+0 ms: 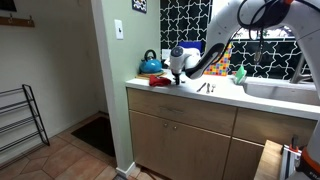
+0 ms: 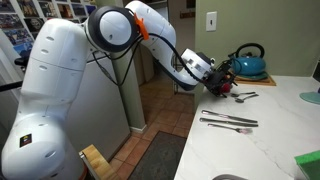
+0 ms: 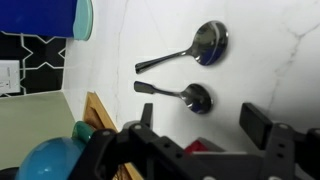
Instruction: Take the spoon off of the hand towel
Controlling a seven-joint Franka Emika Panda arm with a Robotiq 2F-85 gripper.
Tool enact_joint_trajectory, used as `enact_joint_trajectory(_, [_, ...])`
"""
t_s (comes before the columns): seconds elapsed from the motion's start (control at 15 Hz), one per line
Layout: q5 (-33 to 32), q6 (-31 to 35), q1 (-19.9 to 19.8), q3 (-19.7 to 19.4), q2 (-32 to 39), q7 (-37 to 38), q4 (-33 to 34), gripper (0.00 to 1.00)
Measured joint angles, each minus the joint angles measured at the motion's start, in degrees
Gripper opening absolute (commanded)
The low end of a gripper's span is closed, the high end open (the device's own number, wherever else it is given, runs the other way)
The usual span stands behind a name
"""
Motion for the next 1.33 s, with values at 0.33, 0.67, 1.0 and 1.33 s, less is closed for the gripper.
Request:
enact_joint_trajectory(0.33, [16.56, 1.77, -2.57, 3.53, -5.14, -13.21, -5.35, 1.0])
enact_joint_trajectory(0.67, [40.16, 0.19, -8.64, 12.03, -11.46, -25.97, -8.4, 1.0])
enact_joint_trajectory(1.0, [62.21, -12.74, -12.11, 17.92, -15.79, -37.35, -6.72, 1.0])
enact_joint_trajectory(1.33, [66.47, -22.75, -8.02, 12.15, -18.06, -42.36, -4.56, 1.0])
